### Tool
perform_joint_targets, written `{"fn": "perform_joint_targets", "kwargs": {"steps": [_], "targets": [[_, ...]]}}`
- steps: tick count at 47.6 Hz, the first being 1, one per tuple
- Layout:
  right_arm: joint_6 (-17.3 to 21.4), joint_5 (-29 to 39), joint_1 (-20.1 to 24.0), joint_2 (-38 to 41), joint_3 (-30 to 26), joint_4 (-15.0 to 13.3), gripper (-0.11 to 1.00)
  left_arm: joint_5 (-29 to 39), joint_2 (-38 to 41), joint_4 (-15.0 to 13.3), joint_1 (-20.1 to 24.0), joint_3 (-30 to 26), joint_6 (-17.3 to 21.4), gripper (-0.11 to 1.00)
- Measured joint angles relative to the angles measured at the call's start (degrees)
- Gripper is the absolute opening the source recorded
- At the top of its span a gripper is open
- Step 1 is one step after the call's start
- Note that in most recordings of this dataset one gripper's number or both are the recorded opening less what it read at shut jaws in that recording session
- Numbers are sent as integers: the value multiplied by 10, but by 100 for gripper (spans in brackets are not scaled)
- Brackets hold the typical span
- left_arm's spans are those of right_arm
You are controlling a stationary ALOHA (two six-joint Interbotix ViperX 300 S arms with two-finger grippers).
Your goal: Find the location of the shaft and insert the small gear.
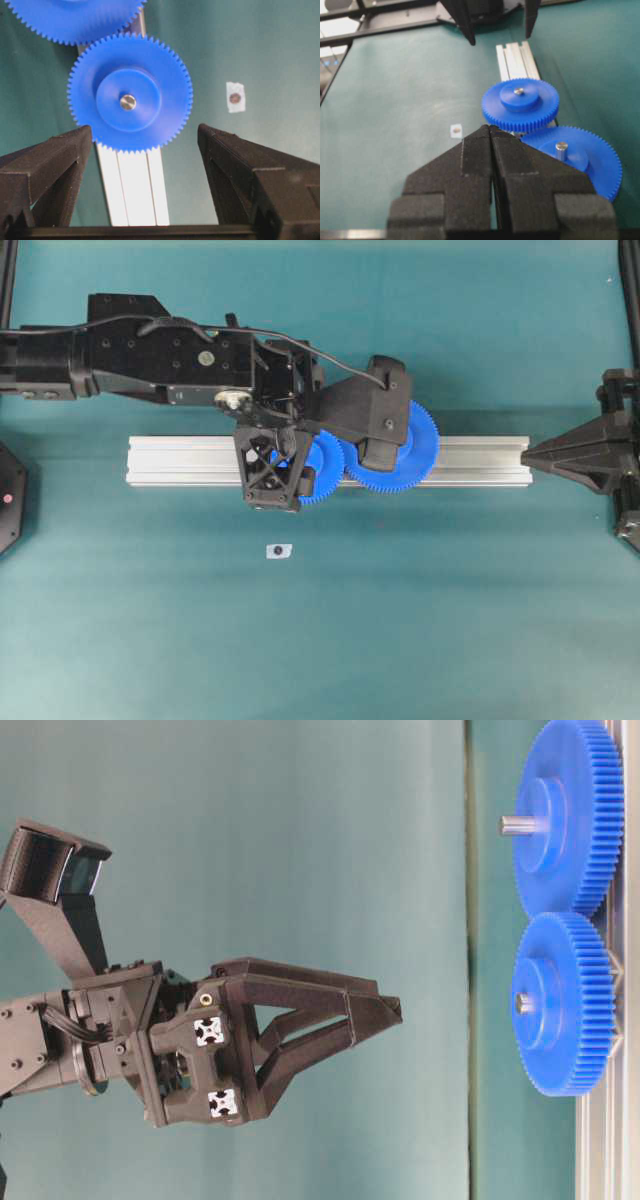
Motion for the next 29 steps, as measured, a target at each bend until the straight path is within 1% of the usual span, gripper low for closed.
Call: {"fn": "perform_joint_targets", "kwargs": {"steps": [29], "targets": [[0,1,0,-9,0,0,-2,0,0,0,0,-1,0,81]]}}
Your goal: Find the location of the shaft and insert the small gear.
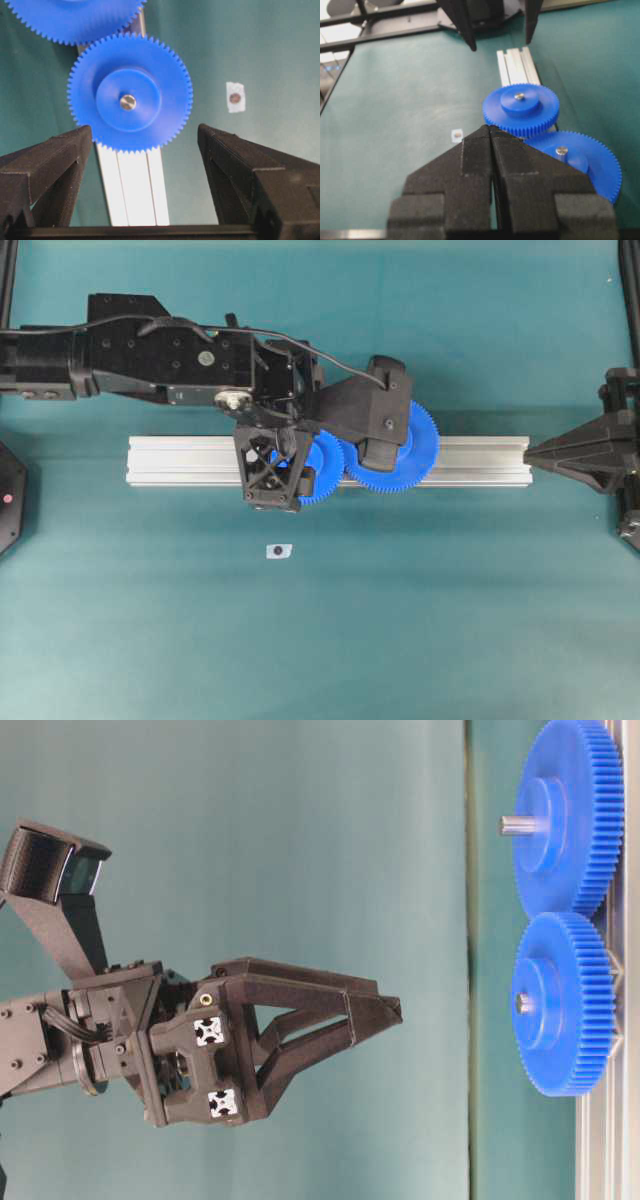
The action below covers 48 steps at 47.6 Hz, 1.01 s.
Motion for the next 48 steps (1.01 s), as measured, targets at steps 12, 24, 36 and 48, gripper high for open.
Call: {"fn": "perform_joint_targets", "kwargs": {"steps": [12,24,36,48], "targets": [[0,8,0,0,2,0,-2,0,0,-1,0,0,0,81],[0,13,0,-1,3,0,-2,-1,0,0,0,1,0,81],[1,14,0,-1,5,0,-2,-1,0,0,0,1,0,81],[1,14,0,-1,5,0,-2,-1,0,0,0,0,0,81]]}}
